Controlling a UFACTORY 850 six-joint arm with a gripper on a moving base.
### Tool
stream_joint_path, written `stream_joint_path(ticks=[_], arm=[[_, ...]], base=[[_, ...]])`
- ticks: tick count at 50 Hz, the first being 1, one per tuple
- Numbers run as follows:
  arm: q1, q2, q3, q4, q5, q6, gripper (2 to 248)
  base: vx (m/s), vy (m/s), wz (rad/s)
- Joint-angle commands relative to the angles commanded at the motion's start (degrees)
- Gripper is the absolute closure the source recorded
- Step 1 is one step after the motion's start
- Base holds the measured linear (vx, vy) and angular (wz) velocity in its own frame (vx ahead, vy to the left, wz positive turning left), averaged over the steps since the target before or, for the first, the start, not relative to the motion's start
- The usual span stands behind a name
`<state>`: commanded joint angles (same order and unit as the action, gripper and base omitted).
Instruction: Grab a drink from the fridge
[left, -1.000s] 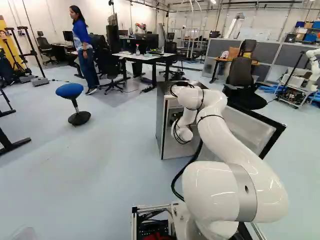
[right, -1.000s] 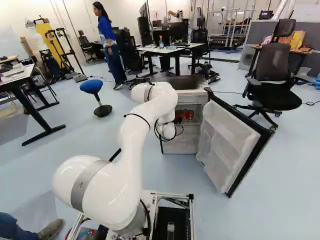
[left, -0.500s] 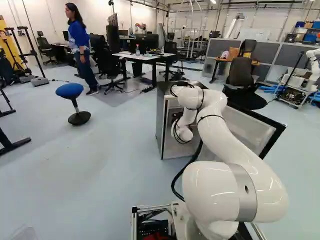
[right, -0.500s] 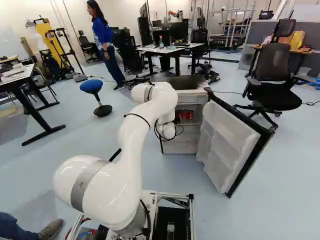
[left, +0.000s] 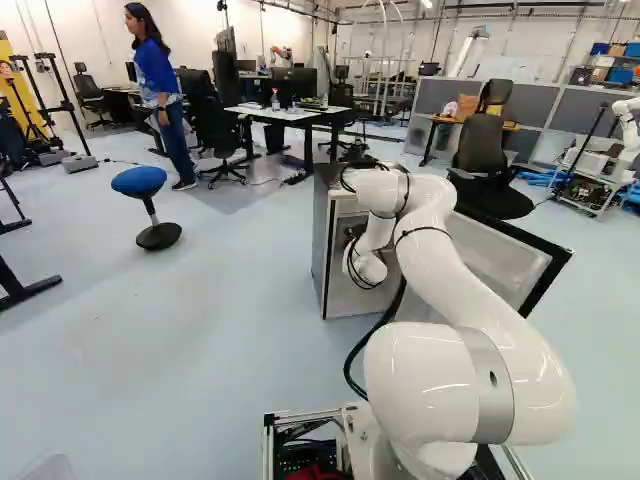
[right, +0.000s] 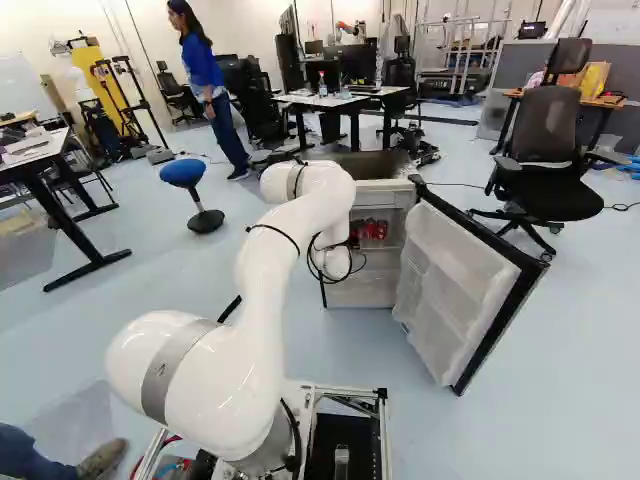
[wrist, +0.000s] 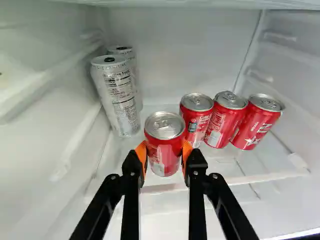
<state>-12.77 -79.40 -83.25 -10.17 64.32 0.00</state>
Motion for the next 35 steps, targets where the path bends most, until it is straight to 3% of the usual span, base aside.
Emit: stream_joint_path(ticks=[35], arm=[[-0.2, 11.3, 15.1, 0.0, 0.0, 0.0, 158]], base=[[0.000, 0.000, 0.000]])
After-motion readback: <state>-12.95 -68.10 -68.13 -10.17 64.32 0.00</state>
